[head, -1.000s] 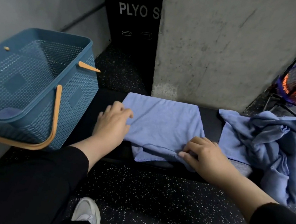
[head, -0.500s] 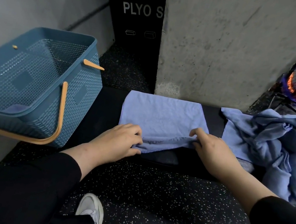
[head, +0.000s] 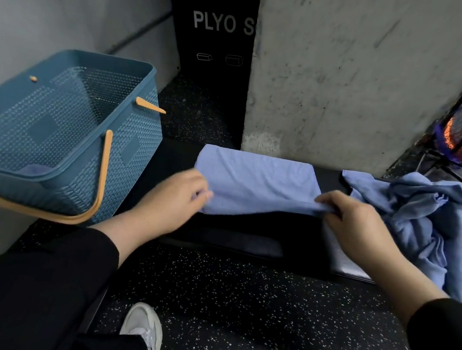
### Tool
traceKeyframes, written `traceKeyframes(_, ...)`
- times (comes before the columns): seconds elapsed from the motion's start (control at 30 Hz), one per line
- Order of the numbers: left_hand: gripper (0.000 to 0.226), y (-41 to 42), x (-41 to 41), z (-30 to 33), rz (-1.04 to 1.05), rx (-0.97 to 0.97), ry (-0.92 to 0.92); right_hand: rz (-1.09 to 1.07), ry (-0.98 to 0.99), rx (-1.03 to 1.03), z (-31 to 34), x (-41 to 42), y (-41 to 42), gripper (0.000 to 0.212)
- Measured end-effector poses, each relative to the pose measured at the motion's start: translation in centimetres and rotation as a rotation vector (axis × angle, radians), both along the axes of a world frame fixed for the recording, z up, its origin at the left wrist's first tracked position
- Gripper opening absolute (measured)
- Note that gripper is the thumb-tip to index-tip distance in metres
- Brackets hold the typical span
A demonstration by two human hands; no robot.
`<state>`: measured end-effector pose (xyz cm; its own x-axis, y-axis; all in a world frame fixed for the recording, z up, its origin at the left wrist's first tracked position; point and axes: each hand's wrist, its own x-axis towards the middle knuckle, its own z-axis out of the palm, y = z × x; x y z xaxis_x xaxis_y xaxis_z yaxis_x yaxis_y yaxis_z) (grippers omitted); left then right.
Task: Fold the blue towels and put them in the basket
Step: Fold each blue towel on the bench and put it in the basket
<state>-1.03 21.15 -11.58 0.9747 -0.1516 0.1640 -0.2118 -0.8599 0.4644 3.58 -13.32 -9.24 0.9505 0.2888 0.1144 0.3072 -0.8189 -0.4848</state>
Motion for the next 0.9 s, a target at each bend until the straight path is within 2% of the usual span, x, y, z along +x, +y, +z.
traceKeyframes(0.1, 0.032, 0.2, 0.4, 3.1, 0.214, -0.142, -0.145, -0.080, -0.065, 0.094, 1.9, 0.2, -0.9, 0.016)
traceKeyframes(0.2, 0.028, 0.6, 0.4, 5.5, 0.362, -0.201, -0.155, -0.166, -0.120, 0.213, 4.1, 0.1, -1.5, 0.010)
traceKeyframes(0.27, 0.024, 0.4, 0.4, 6.3, 0.421, -0.424, -0.106, -0.191, -0.078, 0.331, 5.1, 0.1, -1.7, 0.008)
traceKeyframes(0.37, 0.016, -0.7, 0.2, 6.6, 0.418, -0.896, 0.026, -0.140, -0.051, 0.322, 5.4, 0.1, -1.8, 0.014)
traceKeyframes(0.43, 0.014, -0.6, 0.1, 6.3, 0.392, -0.979, 0.010, -0.109, -0.074, 0.318, 5.5, -0.1, -2.0, 0.013)
traceKeyframes(0.5, 0.014, -0.1, 0.1, 6.2, 0.347, -0.893, -0.064, -0.076, -0.118, 0.358, 5.9, -0.5, -2.4, 0.010)
traceKeyframes(0.57, 0.017, 0.6, -0.5, 6.3, 0.268, -0.647, -0.079, 0.021, -0.119, 0.305, 6.6, -1.3, -2.7, 0.016)
traceKeyframes(0.67, 0.030, 0.8, -1.7, 5.6, 0.101, -0.281, 0.026, 0.202, 0.075, 0.024, 6.3, -2.9, -3.0, 0.022)
traceKeyframes(0.73, 0.024, 0.8, -2.3, 4.4, 0.050, -0.092, 0.128, 0.259, 0.212, -0.148, 5.2, -3.7, -2.9, 0.016)
traceKeyframes(0.83, 0.014, 0.9, -2.9, 3.2, 0.049, -0.030, 0.273, 0.273, 0.271, -0.125, 3.9, -4.0, -1.9, 0.006)
traceKeyframes(0.9, 0.013, 0.7, -2.9, 3.0, 0.032, -0.025, 0.298, 0.274, 0.278, -0.080, 3.3, -3.9, -1.2, 0.007)
